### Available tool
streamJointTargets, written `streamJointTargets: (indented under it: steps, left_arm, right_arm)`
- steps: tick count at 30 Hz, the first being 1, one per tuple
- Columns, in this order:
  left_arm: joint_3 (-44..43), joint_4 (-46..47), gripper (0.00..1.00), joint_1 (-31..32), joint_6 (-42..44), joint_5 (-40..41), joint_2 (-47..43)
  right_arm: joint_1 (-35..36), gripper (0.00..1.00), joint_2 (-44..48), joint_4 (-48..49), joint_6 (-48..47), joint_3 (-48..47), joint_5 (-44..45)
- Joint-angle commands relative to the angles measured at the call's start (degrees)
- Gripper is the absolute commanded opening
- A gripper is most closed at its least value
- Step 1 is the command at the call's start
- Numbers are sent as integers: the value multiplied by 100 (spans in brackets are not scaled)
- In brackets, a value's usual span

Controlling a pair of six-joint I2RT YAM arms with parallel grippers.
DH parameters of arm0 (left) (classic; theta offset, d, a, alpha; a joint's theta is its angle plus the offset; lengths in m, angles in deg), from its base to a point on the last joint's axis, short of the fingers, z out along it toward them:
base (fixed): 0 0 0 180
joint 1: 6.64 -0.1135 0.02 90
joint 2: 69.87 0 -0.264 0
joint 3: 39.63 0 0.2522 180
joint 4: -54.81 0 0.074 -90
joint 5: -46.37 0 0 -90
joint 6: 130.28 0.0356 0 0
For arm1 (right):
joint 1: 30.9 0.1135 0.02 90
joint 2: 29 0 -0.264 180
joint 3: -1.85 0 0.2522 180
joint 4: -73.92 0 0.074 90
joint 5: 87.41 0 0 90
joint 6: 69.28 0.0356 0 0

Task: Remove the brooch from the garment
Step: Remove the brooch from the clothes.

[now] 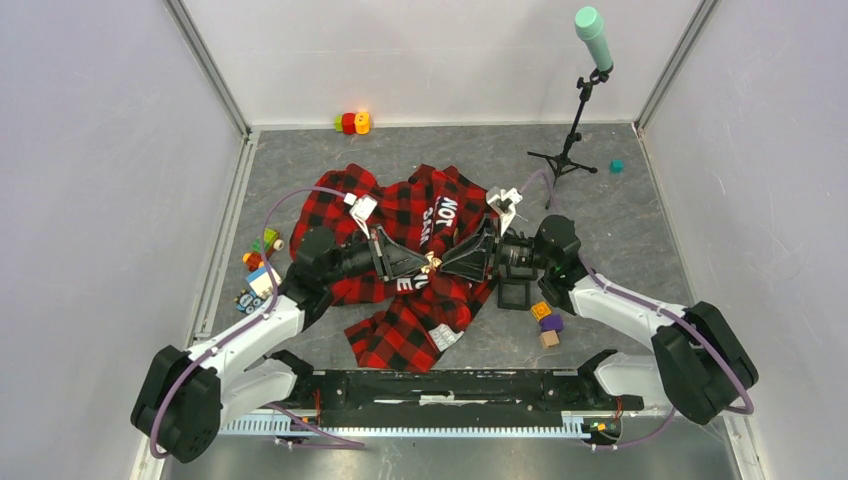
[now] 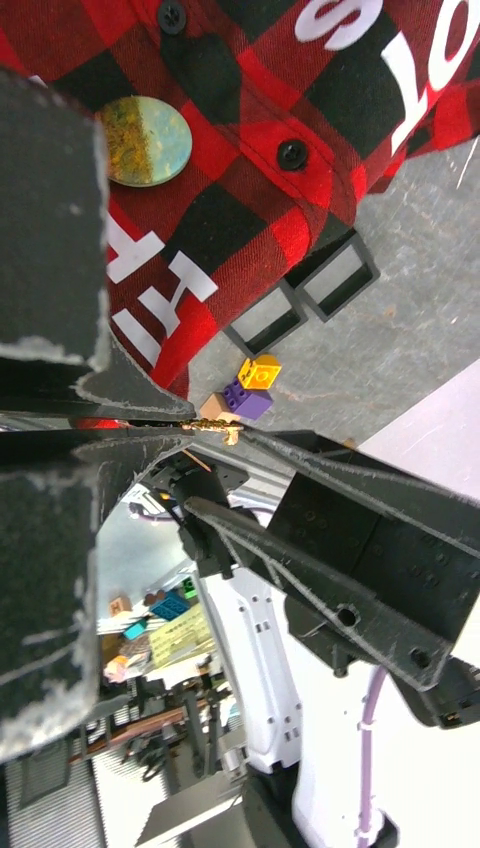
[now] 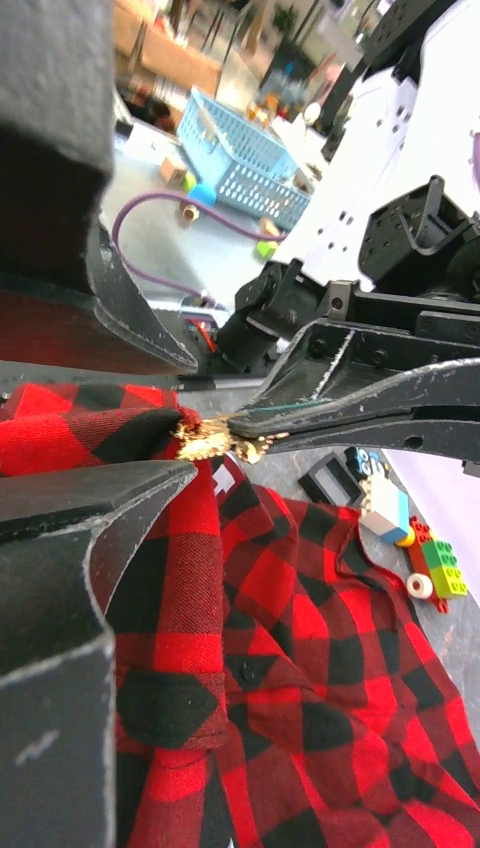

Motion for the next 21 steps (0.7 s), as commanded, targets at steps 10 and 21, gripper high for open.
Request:
streamJointTargets:
  steps: [10, 21]
  left_arm:
    - [-206, -455, 2, 13, 515, 528, -247]
    - [-302, -1031, 2, 116, 1011, 884, -230]
  right_arm:
    - [410, 42, 39, -976, -1845, 85, 550]
    - [502, 5, -395, -1225, -1892, -192, 599]
